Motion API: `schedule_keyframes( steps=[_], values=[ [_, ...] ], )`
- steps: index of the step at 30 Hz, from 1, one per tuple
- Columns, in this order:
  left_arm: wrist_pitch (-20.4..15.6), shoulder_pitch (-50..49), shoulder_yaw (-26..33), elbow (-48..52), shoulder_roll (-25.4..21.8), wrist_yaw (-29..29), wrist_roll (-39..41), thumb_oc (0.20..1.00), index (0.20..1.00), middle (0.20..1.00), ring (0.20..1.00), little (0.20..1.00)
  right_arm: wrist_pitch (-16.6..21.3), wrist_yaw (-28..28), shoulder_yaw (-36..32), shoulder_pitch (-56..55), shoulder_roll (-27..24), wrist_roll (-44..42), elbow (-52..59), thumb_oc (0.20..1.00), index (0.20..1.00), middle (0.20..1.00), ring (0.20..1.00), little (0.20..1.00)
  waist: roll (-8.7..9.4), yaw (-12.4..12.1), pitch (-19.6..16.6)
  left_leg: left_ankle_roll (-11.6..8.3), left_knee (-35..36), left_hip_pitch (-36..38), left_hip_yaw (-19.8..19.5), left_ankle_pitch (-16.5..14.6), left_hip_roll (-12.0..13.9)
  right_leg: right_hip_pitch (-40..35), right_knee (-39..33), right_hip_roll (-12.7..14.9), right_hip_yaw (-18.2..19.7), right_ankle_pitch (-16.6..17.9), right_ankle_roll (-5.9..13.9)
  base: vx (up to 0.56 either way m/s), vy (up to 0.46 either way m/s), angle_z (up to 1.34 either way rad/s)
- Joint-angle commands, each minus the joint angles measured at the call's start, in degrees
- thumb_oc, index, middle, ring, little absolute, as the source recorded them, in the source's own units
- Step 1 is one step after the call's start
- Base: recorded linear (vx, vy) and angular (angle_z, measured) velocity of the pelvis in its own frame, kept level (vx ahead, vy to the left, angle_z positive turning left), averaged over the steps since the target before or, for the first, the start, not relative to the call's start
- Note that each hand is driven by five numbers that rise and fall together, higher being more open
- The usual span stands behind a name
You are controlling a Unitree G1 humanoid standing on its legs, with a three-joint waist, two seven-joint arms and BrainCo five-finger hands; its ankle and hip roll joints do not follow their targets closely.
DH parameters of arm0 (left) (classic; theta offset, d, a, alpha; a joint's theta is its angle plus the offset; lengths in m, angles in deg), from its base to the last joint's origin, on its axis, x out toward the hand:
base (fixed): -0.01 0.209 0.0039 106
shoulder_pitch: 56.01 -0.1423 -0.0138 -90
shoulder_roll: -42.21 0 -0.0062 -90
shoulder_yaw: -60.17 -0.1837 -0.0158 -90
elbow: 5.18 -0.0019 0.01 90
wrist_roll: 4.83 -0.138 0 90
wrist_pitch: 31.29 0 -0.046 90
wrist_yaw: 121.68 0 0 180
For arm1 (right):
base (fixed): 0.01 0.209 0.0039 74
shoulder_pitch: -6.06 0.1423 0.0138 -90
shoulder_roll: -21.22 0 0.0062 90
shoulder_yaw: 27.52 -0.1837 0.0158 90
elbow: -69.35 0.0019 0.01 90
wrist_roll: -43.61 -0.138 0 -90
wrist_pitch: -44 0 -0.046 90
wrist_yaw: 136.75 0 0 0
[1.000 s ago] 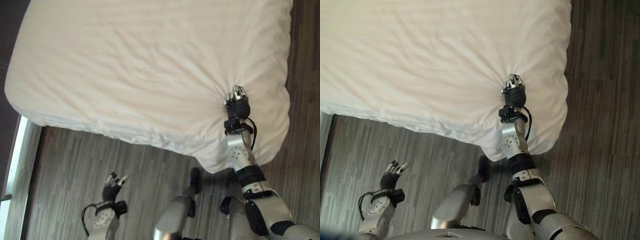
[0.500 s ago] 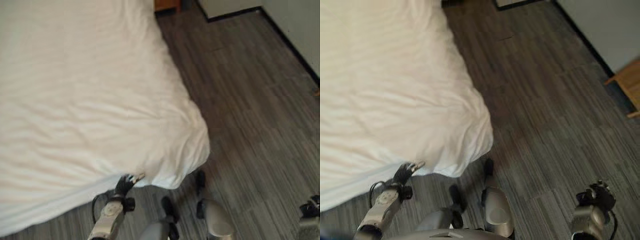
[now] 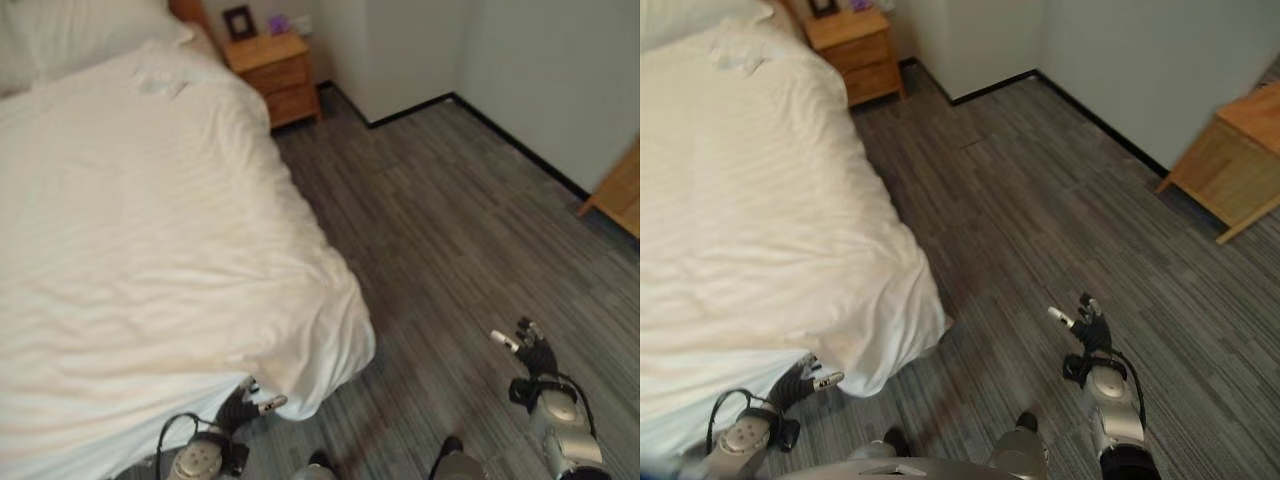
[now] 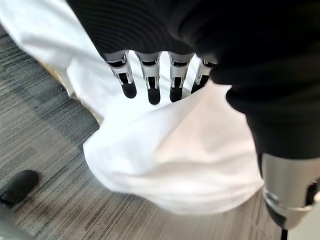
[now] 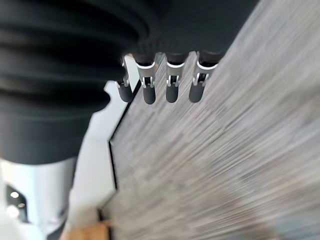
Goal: Making the bed.
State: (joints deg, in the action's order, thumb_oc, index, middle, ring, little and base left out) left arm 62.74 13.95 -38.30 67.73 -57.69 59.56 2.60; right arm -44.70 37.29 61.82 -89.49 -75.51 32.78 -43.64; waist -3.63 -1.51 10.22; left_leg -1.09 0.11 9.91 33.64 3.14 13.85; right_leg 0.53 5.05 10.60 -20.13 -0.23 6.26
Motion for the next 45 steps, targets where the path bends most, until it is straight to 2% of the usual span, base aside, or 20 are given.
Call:
schedule_keyframes(
  steps=[1,6,8,9,10,12,15,18,23,26,28,29,30,31,34,36,39,41,44,45],
  values=[
    [-5.12,6.05,-4.18,5.34,4.12,4.85,-5.20,1.000,1.000,1.000,1.000,1.000,1.32,1.11,-0.66,1.68,-2.37,4.70,5.26,1.000,1.000,1.000,1.000,1.000,-0.82,2.36,-0.14,-7.99,2.63,-3.75,-4.18,3.76,1.92,-6.89,-8.43,-0.51,-0.62,-3.85,1.63,-0.02,-0.452,-0.38],
    [-3.95,1.76,-1.95,3.62,6.80,3.34,-3.74,1.000,1.000,1.000,1.000,1.000,0.59,-0.42,-1.11,1.25,-3.35,5.69,5.47,1.000,1.000,1.000,1.000,1.000,-1.86,0.62,1.48,-10.06,-4.18,-6.56,-10.42,10.28,5.21,-8.68,-8.22,-3.10,-0.33,-6.21,-1.11,-0.05,-0.266,-0.31],
    [-3.30,-1.42,0.56,1.90,9.32,1.19,1.28,1.000,1.000,1.000,1.000,1.000,0.03,-0.83,-0.40,2.91,-4.81,5.96,5.52,1.000,1.000,1.000,1.000,1.000,-1.29,-2.16,2.72,-5.73,-15.19,-10.81,-22.72,6.86,1.94,-7.17,-7.10,-3.11,1.52,-5.94,-2.88,-0.14,-0.295,-0.50],
    [-3.20,-4.32,2.25,2.32,9.90,0.50,4.17,1.000,1.000,1.000,1.000,1.000,-0.36,-0.44,0.05,4.24,-5.33,6.39,5.28,1.000,1.000,1.000,1.000,1.000,-0.90,-4.39,2.96,-4.28,-22.30,-12.28,-28.60,3.97,-2.28,-7.04,-6.91,-3.23,3.60,-5.88,-3.52,-0.02,-0.325,-1.13],
    [-3.32,-7.96,3.47,3.19,9.77,0.36,5.46,1.000,1.000,1.000,1.000,1.000,-0.50,-0.52,0.34,5.51,-5.65,6.80,4.76,1.000,1.000,1.000,1.000,1.000,-0.46,-6.39,3.60,-3.36,-31.23,-16.07,-32.55,2.18,-5.97,-7.62,-6.62,-3.68,5.00,-6.01,-4.05,0.00,-0.245,-1.43],
    [-3.88,-10.81,4.66,8.08,7.83,0.74,7.52,1.000,1.000,1.000,1.000,1.000,-0.24,-0.47,1.22,6.58,-6.13,6.82,4.91,1.000,1.000,1.000,1.000,1.000,-0.63,-8.76,4.40,-2.46,-36.68,-21.00,-34.71,-0.03,-10.23,-8.88,-7.23,-4.58,6.76,-6.30,-4.21,0.06,-0.166,-1.19],
    [-4.90,-10.03,5.11,14.02,5.93,0.92,6.87,1.000,1.000,1.000,1.000,1.000,0.47,-0.66,1.86,6.78,-6.15,6.92,5.13,1.000,1.000,1.000,1.000,1.000,-0.48,-9.98,4.80,-2.10,-34.48,-24.37,-33.95,-1.28,-12.91,-9.49,-7.72,-4.89,7.28,-6.36,-4.05,0.09,-0.082,-0.07],
    [-7.57,-4.26,5.05,18.16,6.04,-1.90,4.25,1.000,1.000,1.000,1.000,1.000,1.73,-1.46,3.36,6.73,-6.89,9.55,5.87,1.000,1.000,1.000,1.000,1.000,-0.27,-11.20,4.52,-1.90,-22.40,-25.07,-30.47,-1.27,-15.35,-11.01,-9.01,-6.76,7.82,-7.50,-3.58,0.19,-0.067,-0.19],
    [-9.47,10.73,0.84,18.19,6.28,-9.17,-3.57,1.000,1.000,1.000,1.000,1.000,2.95,-2.33,4.89,7.57,-6.81,12.30,10.97,1.000,1.000,1.000,1.000,1.000,1.07,-8.63,2.62,-4.08,-5.80,-23.70,-13.71,2.30,-12.26,-15.55,-9.12,-10.38,6.71,-11.98,-3.16,0.37,-0.052,0.30],
    [-8.52,18.01,-2.47,13.91,5.87,-12.84,-5.35,1.000,1.000,1.000,1.000,1.000,2.45,-2.65,7.92,9.30,-5.46,15.55,13.08,1.000,1.000,1.000,1.000,1.000,3.09,-6.94,0.94,-0.27,-1.00,-19.46,-10.74,0.82,-13.09,-17.09,-5.08,-10.46,7.30,-14.65,-2.46,0.47,0.035,-0.32],
    [-7.88,21.44,-3.29,11.40,5.07,-13.96,-5.14,1.000,1.000,1.000,1.000,1.000,1.66,-2.95,9.20,10.08,-3.83,18.49,13.51,1.000,1.000,1.000,1.000,1.000,5.89,-7.05,0.21,1.19,0.51,-17.69,-9.57,-0.29,-13.57,-16.26,2.09,-8.93,5.75,-13.17,0.39,0.48,0.024,-0.81],
    [-6.98,23.06,-3.87,9.67,4.90,-15.58,-4.99,1.000,1.000,1.000,1.000,1.000,0.68,-3.11,10.49,11.34,-2.67,21.08,14.33,1.000,1.000,1.000,1.000,1.000,6.73,-5.83,0.54,2.66,2.25,-14.40,-9.13,-1.98,-14.33,-11.21,13.52,-5.15,4.17,-8.22,6.17,0.35,0.085,-0.88],
    [-7.02,23.21,-3.84,9.54,4.89,-15.63,-4.98,1.000,1.000,1.000,1.000,1.000,0.62,-3.12,10.52,11.46,-2.62,21.13,14.34,1.000,1.000,1.000,1.000,1.000,6.86,-5.82,0.57,2.83,2.47,-14.38,-9.06,-1.96,-14.59,-10.85,14.18,-4.83,4.28,-8.52,6.41,0.29,0.112,-0.49],
    [-6.74,24.44,-4.28,8.32,5.11,-16.42,-4.97,1.000,1.000,1.000,1.000,1.000,0.20,-3.42,10.86,11.84,-2.22,21.62,14.17,1.000,1.000,1.000,1.000,1.000,6.98,-5.03,0.95,3.53,3.09,-12.71,-9.16,-2.66,-15.29,-8.77,19.99,-2.79,3.74,-4.16,8.66,0.19,0.096,0.35],
    [-6.10,25.96,-4.23,7.43,4.95,-18.06,-4.80,1.000,1.000,1.000,1.000,1.000,-0.45,-4.56,10.51,11.85,0.34,20.34,14.42,1.000,1.000,1.000,1.000,1.000,4.51,-1.91,2.24,4.37,4.89,-7.83,-10.57,-5.15,-13.61,0.94,33.99,3.05,2.64,-1.11,8.32,0.21,0.103,0.00],
    [-6.15,26.00,-4.20,8.04,4.80,-17.99,-5.32,1.000,1.000,1.000,1.000,1.000,-0.37,-4.86,10.26,11.04,1.25,19.75,15.19,1.000,1.000,1.000,1.000,1.000,3.50,-1.26,3.12,4.41,4.89,-7.50,-11.58,-4.73,-12.39,4.20,33.12,4.91,2.01,-1.76,5.73,0.17,-0.040,0.61],
    [-6.77,26.31,-4.38,8.22,4.93,-17.76,-6.12,1.000,1.000,1.000,1.000,1.000,-0.76,-5.70,8.65,9.15,1.81,19.23,16.32,1.000,1.000,1.000,1.000,1.000,3.45,0.79,3.55,3.20,4.89,-6.26,-15.64,-5.51,-12.21,5.27,19.49,0.80,7.81,-7.00,2.71,0.22,-0.129,0.65],
    [-6.96,26.22,-4.22,8.03,5.02,-17.94,-5.99,1.000,1.000,1.000,1.000,1.000,-0.83,-6.04,8.43,8.71,1.91,19.24,16.43,1.000,1.000,1.000,1.000,1.000,3.79,1.29,3.38,2.80,4.89,-5.97,-16.51,-5.97,-12.35,4.85,13.09,-0.55,10.25,-6.88,2.51,0.18,-0.115,0.87],
    [-7.32,25.63,-2.51,7.39,5.86,-18.48,-4.66,1.000,1.000,1.000,1.000,1.000,-1.33,-6.78,7.97,8.33,2.07,19.37,16.63,1.000,1.000,1.000,1.000,1.000,4.66,1.86,2.24,1.87,4.89,-5.26,-19.07,-7.42,-12.81,4.87,-1.25,-2.62,14.17,-2.31,2.48,0.36,-0.223,0.81],
    [-7.36,24.83,-1.10,7.09,6.43,-18.44,-4.15,1.000,1.000,1.000,1.000,1.000,-1.48,-7.05,7.52,7.95,1.87,20.25,17.56,1.000,1.000,1.000,1.000,1.000,5.09,2.69,2.42,0.49,4.89,-3.69,-22.27,-8.95,-12.68,9.06,-7.89,-4.42,16.85,2.46,3.64,0.42,-0.262,0.88]
  ],
)
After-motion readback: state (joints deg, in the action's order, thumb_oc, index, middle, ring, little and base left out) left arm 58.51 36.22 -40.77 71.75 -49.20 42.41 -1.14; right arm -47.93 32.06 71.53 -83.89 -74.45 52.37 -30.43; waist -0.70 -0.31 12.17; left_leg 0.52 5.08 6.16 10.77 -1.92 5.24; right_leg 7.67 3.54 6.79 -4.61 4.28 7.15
